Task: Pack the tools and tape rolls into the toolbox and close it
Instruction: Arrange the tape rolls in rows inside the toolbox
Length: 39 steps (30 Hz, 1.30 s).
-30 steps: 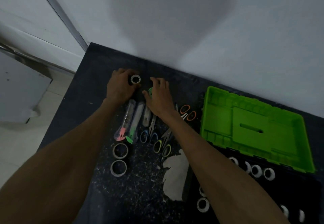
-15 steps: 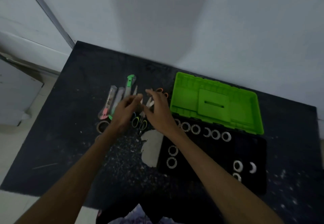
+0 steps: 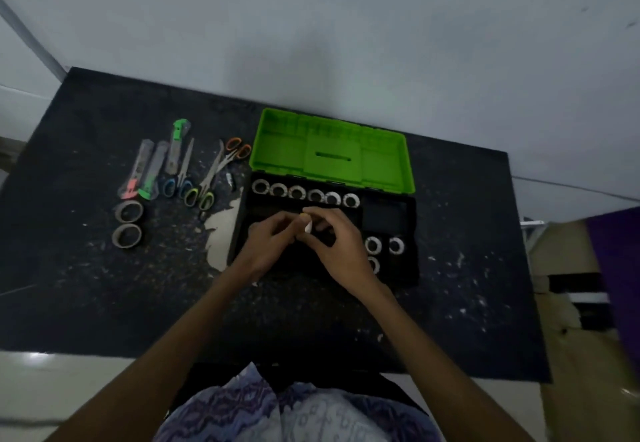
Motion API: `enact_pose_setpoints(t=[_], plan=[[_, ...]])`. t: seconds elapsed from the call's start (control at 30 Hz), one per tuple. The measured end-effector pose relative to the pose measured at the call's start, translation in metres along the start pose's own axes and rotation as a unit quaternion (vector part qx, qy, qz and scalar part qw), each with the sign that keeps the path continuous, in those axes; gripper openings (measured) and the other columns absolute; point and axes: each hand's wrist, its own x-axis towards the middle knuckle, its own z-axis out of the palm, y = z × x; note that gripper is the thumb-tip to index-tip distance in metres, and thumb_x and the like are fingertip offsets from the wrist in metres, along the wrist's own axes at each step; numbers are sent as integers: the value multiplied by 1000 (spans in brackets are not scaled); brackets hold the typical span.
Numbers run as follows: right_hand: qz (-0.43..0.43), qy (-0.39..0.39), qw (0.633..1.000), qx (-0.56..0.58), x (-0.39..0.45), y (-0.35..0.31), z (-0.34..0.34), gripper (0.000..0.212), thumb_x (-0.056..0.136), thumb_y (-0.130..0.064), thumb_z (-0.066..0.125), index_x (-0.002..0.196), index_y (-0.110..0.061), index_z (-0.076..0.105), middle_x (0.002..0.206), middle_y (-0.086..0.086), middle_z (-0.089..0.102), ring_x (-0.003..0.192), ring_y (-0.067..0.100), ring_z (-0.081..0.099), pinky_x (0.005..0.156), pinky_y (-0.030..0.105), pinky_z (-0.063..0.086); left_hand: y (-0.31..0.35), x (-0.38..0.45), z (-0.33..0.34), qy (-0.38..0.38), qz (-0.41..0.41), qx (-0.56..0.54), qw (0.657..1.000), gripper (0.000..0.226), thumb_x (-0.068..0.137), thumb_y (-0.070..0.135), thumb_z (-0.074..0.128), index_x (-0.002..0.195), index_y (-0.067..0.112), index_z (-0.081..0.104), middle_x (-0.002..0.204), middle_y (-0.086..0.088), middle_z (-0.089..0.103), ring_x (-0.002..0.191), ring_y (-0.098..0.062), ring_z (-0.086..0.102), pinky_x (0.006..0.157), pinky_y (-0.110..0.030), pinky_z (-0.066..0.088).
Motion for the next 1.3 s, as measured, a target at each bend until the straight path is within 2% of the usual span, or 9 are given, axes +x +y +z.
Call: enact_pose_setpoints(t=[0.1,0.23,0.37,0.47,0.73,0.87,1.1,1.2,1.3], plan=[[36,37,998,-27,-36,23,-33,39,91,-33,69,128,-26,57,113,-10,57,97,6,55,83,23,49,-5,-14,40,-11,35,93,995,36,86,50,63,112,26,65,104,14,68,95,5,62,82,-14,48],[106,109,986,-74,-68,49,-69,37,86,-39,73,119,-32,58,112,-15,56,97,0,54,79,18,48,-29,-25,69,-42,111,283,952,45,87,50,61,127,30,56,123,9,60,113,-7,53,97,-29,45],[156,160,966,-129,-92,70,-92,31,81,-43,75,107,-38,59,105,-19,59,98,2,58,87,38,53,-45,-38,76,-38,155,358,920,39,93,39,56,128,21,59,127,2,62,118,-16,54,103,-31,42],[180,153,953,-191,-97,76,-103,32,80,-46,75,106,-34,60,104,-15,61,100,8,58,92,41,49,-47,-41,72,-46,174,408,895,47,93,47,42,127,19,60,130,1,62,120,-17,54,105,-33,41],[210,100,939,-254,-95,83,-115,39,78,-53,74,110,-34,63,105,-16,65,105,7,58,99,39,36,-50,-42,73,-60,169,437,882,56,85,53,42,130,23,56,132,4,59,122,-16,53,106,-36,40],[224,78,934,-269,-91,82,-119,50,79,-55,72,122,-31,62,113,-10,65,109,11,59,103,42,34,-53,-42,72,-58,176,442,877,54,84,47,54,132,23,53,131,3,60,121,-17,52,107,-37,38],[217,101,937,-253,-81,71,-111,36,85,-44,72,117,-30,63,113,-11,62,107,9,60,104,41,34,-54,-40,71,-71,180,437,878,54,81,40,62,132,24,53,129,3,60,121,-17,52,106,-33,37],[175,105,952,-230,-67,63,-95,26,90,-37,67,114,-30,63,112,-10,61,102,11,60,99,38,42,-46,-39,67,-80,155,416,892,48,86,37,63,132,26,54,128,4,61,121,-15,51,105,-33,40],[129,95,968,-191,-49,49,-74,21,91,-32,66,112,-29,65,109,-8,61,93,12,61,88,38,51,-35,-41,56,-66,136,349,925,35,88,23,65,123,27,62,120,11,63,113,-6,56,100,-27,45]])
